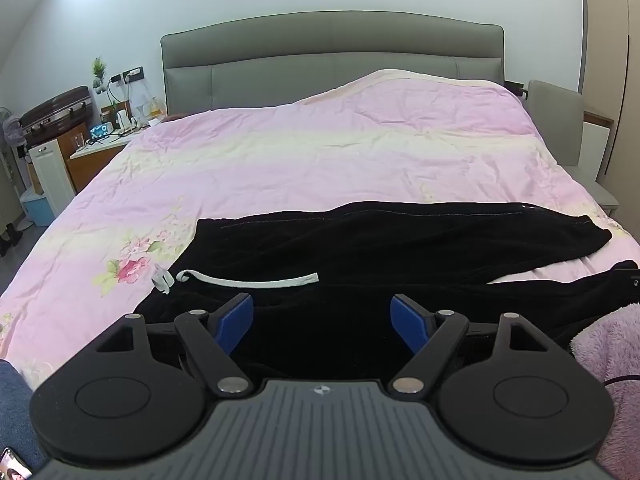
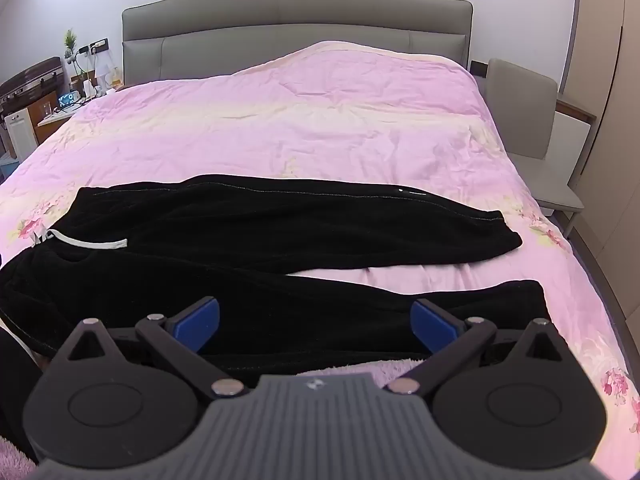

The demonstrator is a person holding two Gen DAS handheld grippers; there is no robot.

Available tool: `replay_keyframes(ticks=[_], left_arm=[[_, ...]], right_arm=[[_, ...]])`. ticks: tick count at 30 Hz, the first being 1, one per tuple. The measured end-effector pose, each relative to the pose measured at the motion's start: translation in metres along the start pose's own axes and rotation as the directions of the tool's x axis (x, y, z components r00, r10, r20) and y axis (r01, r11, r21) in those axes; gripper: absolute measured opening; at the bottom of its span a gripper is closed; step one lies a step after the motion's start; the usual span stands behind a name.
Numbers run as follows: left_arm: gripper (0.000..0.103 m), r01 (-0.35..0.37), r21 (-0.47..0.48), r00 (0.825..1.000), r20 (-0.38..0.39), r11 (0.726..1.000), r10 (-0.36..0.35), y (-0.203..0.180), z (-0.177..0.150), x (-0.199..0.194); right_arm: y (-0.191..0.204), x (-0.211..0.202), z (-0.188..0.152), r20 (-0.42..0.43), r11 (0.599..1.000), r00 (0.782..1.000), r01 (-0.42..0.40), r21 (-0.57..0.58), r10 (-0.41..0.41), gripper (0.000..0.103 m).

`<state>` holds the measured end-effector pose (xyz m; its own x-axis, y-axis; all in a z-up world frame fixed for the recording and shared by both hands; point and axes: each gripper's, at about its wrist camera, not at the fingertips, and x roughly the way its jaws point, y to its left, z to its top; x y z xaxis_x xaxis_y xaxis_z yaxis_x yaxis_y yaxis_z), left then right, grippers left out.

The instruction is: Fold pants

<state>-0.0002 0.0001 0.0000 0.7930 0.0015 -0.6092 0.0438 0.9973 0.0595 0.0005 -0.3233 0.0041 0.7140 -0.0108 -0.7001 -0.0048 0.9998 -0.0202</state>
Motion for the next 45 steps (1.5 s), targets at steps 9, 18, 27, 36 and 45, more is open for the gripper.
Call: replay_keyframes(ticks=[9, 18, 27, 36, 45], left_arm=[[0.092, 0.003, -0.012, 1.000, -0.009, 1.000, -0.003, 0.011, -0.003, 0.004], [0.092, -0.007, -0.004, 1.000, -0.023, 1.000, 0.007, 0.005, 0.001, 0.004], [0.092, -0.002, -0.004, 0.999, -0.049, 1.000, 0.002, 0.007, 0.001, 0.007], [0.092, 0.002, 0.010, 0.998, -0.068, 1.000, -0.001, 0.003, 0.001, 0.010], [0.092, 0.003, 0.024, 0.997, -0.075, 1.000, -0.001, 0.000, 0.003, 0.013]], right_arm=[[-0.003, 0.005, 0.002, -0.021, 0.999, 1.000, -0.015, 0.030, 0.015, 0.098], [-0.003, 0.006, 0.006, -0.036, 0.999, 0.999, -0.010, 0.033, 0.011, 0.098], [-0.004, 0.014, 0.007, -0.065, 0.999, 0.998, -0.016, 0.041, 0.019, 0.098], [-0.006, 0.017, 0.007, -0.070, 0.999, 0.997, -0.016, 0.039, 0.019, 0.098], [-0.008, 0.020, 0.004, -0.067, 0.999, 0.998, -0.006, 0.048, 0.009, 0.098]])
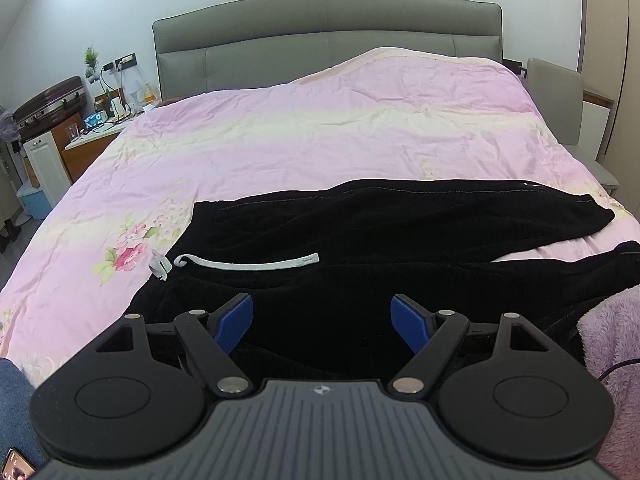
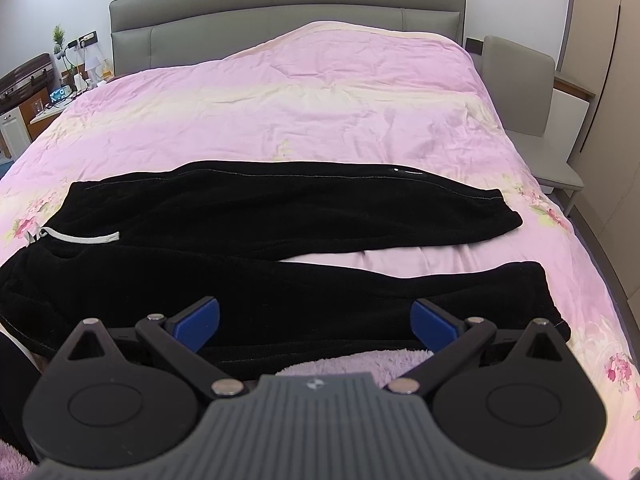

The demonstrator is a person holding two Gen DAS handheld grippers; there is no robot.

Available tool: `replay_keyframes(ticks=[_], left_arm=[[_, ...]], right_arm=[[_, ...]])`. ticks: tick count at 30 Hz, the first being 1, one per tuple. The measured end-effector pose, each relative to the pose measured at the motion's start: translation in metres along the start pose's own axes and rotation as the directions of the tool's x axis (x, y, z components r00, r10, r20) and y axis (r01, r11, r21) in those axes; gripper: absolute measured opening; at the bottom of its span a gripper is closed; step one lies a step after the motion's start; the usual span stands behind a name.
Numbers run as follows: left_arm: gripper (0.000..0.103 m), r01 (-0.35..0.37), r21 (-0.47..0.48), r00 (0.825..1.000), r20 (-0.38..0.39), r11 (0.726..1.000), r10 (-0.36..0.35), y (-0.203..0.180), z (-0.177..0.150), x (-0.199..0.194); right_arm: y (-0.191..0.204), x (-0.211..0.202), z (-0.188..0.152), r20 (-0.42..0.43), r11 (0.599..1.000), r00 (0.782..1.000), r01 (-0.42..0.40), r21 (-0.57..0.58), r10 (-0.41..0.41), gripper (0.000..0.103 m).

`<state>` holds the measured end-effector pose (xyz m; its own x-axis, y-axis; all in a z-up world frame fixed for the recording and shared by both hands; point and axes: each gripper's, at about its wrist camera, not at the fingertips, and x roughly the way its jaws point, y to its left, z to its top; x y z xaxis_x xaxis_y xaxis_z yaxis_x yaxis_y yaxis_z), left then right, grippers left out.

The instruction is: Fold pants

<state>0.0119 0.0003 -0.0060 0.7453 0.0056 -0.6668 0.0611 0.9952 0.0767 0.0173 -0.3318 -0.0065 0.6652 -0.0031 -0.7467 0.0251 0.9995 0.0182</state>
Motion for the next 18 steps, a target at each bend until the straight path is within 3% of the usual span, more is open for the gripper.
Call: replay_keyframes(ticks=[18], left_arm=[[0.092, 0.015, 0.023, 1.000, -0.009, 1.000, -0.015, -0.0053, -0.0009, 0.0094]], right_arm=[[-0.0015, -0.0030, -0.0014, -0.003, 0.999, 1.000, 0.024, 0.026, -0.024, 0.098]])
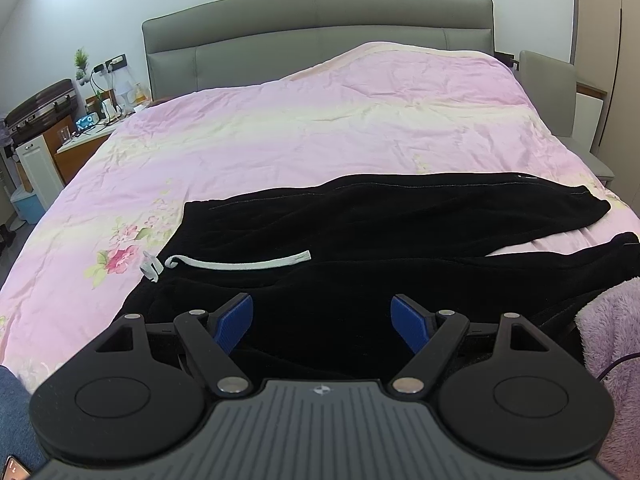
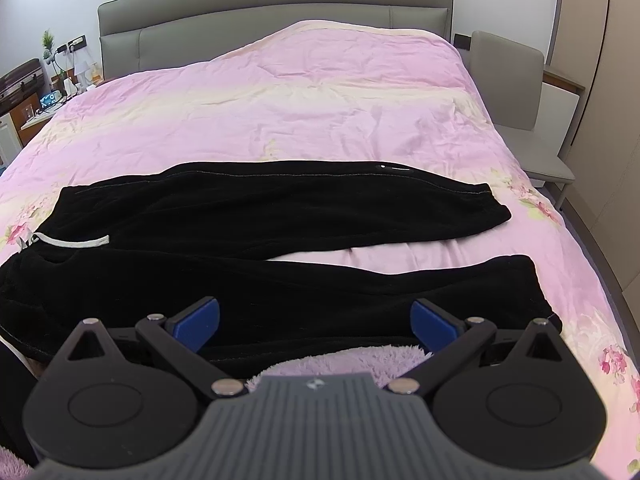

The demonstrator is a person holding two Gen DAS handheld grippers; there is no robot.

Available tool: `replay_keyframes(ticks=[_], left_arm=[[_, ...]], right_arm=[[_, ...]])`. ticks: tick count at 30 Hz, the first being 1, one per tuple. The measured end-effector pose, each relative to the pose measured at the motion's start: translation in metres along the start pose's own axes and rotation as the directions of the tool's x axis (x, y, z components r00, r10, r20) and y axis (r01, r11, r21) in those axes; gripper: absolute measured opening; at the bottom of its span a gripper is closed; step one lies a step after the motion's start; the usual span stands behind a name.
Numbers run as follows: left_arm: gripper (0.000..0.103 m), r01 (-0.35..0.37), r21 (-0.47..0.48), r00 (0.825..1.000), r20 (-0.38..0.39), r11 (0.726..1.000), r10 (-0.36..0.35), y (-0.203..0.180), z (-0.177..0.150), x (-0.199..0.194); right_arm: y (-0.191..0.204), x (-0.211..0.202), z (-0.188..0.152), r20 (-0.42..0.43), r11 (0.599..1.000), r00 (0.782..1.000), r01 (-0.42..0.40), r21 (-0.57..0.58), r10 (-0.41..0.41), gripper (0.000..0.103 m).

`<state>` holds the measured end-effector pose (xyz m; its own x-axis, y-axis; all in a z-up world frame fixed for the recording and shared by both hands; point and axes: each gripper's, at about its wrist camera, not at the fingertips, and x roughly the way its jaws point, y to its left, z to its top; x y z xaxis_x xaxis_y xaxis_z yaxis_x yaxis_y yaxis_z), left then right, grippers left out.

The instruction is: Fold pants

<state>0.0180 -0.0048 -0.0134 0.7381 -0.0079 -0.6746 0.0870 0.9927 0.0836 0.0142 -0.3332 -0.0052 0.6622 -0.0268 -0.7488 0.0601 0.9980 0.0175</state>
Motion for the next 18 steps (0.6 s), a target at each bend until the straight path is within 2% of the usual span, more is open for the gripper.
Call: replay_keyframes(ticks=[18], left_arm=[[0.092, -0.002, 0.008, 1.000, -0.007, 1.000, 0.002, -0.0028, -0.0016, 0.0022]], right_arm=[[-0.0038, -0.0002, 0.0020, -0.007, 1.000, 1.000, -0.001, 0.013, 0.001, 0.098]])
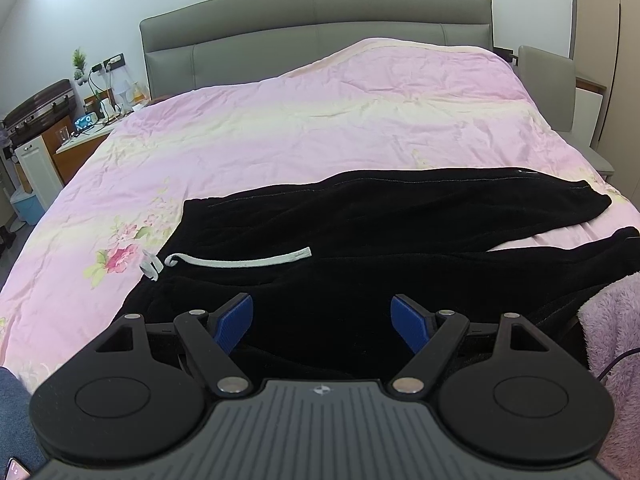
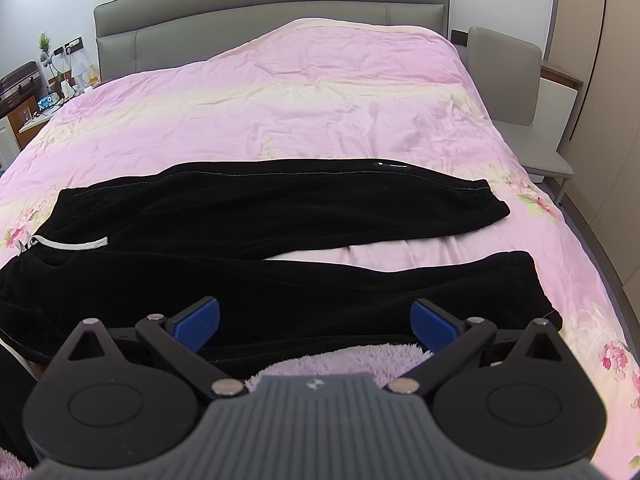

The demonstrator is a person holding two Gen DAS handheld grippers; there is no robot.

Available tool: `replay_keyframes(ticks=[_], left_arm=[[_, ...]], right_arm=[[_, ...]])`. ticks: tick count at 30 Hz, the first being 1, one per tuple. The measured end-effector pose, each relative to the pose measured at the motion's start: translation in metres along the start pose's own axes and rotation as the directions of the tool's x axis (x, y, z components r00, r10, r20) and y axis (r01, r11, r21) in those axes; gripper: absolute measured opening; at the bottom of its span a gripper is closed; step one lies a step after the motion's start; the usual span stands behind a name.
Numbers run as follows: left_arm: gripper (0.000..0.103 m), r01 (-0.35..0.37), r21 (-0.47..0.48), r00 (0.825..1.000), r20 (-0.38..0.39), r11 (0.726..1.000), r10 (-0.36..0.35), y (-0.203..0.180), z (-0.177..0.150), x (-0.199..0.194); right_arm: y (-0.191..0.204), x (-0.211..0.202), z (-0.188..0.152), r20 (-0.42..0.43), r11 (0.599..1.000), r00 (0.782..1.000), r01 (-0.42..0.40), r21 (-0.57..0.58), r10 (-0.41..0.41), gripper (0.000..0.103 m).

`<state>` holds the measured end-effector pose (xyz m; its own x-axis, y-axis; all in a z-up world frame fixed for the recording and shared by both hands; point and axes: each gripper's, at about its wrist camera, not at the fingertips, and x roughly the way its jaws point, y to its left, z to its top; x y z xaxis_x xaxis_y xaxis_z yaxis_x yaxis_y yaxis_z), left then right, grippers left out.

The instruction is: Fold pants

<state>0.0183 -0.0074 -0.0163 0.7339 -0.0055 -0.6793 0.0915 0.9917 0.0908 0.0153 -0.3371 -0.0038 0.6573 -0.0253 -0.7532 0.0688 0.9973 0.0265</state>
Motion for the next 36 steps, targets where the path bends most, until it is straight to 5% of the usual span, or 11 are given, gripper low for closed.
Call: replay_keyframes(ticks=[23, 29, 36], left_arm=[[0.092, -0.006, 0.020, 1.000, -0.016, 1.000, 0.006, 0.007, -0.002, 0.002], [0.092, 0.011, 0.122, 0.998, -0.055, 0.992, -0.004, 0.021, -0.005, 0.017], [0.091, 0.111, 0.265, 0.987, -0.140, 0.958, -0.076, 0.023, -0.020, 0.042]], right_arm=[[-0.001, 0.004, 0.000, 0.000, 1.000, 1.000, 0.001, -0.004, -0.001, 0.098], [-0.016, 0.019, 0.007, 0.002, 0.997, 1.000, 0.011, -0.071, -0.011, 0.098], [-0.058, 0.071, 0.021, -0.130, 0.991, 0.991, -0.023, -0.134, 0.005, 0.076]])
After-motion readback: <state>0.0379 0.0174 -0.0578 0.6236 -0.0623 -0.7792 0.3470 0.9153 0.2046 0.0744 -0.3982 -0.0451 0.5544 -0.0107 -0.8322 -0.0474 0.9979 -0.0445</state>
